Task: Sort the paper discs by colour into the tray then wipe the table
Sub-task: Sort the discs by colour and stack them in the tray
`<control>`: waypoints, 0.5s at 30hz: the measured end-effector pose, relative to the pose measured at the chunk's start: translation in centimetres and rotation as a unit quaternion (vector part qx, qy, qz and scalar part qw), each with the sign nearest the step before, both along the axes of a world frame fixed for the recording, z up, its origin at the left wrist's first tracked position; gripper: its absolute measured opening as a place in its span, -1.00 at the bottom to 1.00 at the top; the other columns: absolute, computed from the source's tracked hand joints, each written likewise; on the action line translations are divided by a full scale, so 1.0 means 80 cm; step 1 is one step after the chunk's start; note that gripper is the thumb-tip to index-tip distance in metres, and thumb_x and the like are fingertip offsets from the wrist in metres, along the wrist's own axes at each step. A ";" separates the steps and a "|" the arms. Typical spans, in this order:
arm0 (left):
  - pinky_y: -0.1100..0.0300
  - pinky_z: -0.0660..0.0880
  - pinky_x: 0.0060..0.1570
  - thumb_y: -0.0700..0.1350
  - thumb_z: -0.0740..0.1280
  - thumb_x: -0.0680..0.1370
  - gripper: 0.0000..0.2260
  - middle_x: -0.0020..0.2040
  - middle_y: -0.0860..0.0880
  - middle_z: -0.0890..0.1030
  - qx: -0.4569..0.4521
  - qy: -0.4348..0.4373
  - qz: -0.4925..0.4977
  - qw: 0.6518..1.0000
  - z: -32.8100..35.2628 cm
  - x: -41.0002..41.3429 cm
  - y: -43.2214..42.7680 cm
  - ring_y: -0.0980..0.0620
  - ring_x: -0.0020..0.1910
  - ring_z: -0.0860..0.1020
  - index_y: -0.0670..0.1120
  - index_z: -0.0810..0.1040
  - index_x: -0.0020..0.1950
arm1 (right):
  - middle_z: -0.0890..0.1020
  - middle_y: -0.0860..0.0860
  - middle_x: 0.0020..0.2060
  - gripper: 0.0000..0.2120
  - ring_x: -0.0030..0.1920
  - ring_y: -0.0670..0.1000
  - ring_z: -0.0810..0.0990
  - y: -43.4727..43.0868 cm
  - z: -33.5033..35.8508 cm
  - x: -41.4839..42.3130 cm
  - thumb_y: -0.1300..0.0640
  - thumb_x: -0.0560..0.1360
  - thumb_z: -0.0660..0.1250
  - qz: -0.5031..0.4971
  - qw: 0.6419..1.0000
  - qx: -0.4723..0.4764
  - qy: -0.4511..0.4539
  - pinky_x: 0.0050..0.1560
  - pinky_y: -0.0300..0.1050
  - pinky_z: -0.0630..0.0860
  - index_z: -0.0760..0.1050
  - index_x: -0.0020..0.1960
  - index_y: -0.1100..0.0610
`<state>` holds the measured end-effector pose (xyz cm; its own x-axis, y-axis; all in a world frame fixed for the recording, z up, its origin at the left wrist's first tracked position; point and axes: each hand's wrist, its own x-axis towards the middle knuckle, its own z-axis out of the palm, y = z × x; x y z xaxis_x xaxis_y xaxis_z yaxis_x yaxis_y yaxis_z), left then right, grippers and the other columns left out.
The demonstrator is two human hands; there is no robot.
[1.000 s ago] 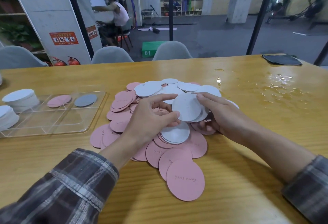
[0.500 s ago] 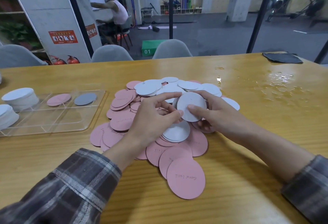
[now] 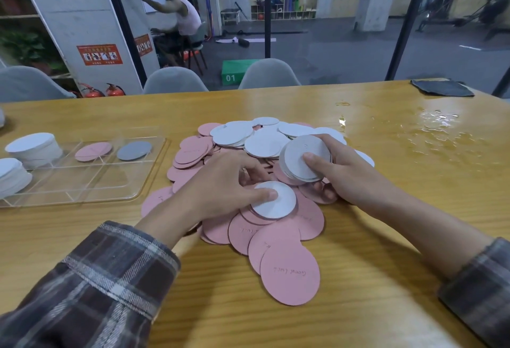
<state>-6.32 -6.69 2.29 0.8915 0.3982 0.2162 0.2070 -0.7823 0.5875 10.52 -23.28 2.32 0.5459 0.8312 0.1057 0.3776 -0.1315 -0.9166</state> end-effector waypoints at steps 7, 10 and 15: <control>0.30 0.54 -0.17 -0.03 0.62 0.42 -0.87 -0.14 0.09 0.69 -0.029 -0.014 -0.014 0.999 0.000 0.002 0.001 0.11 -0.23 0.60 0.07 0.71 -0.11 | 0.51 0.17 -0.33 -0.83 -0.41 0.11 0.40 0.003 -0.003 0.004 0.06 0.70 0.19 0.004 0.999 0.001 0.036 -0.45 -0.10 0.35 0.45 0.27 -0.01; 0.38 0.48 -0.20 -0.14 0.62 0.42 -0.79 -0.16 0.06 0.67 -0.058 -0.021 -0.009 0.998 0.001 0.002 0.000 0.16 -0.28 0.56 0.05 0.72 -0.01 | 0.50 0.12 -0.33 -0.82 -0.44 0.06 0.40 0.003 -0.002 0.002 0.08 0.70 0.19 0.007 0.999 0.006 0.042 -0.46 -0.13 0.33 0.46 0.28 0.01; 0.35 0.49 -0.15 -0.27 0.60 0.42 -0.75 -0.14 -0.02 0.67 -0.128 -0.061 -0.026 0.990 0.009 0.001 0.002 0.17 -0.23 0.56 0.00 0.74 0.03 | 0.54 0.08 -0.28 -0.81 -0.45 0.00 0.44 0.002 -0.003 0.002 0.08 0.71 0.18 -0.007 1.000 0.002 0.004 -0.46 -0.16 0.37 0.45 0.30 -0.01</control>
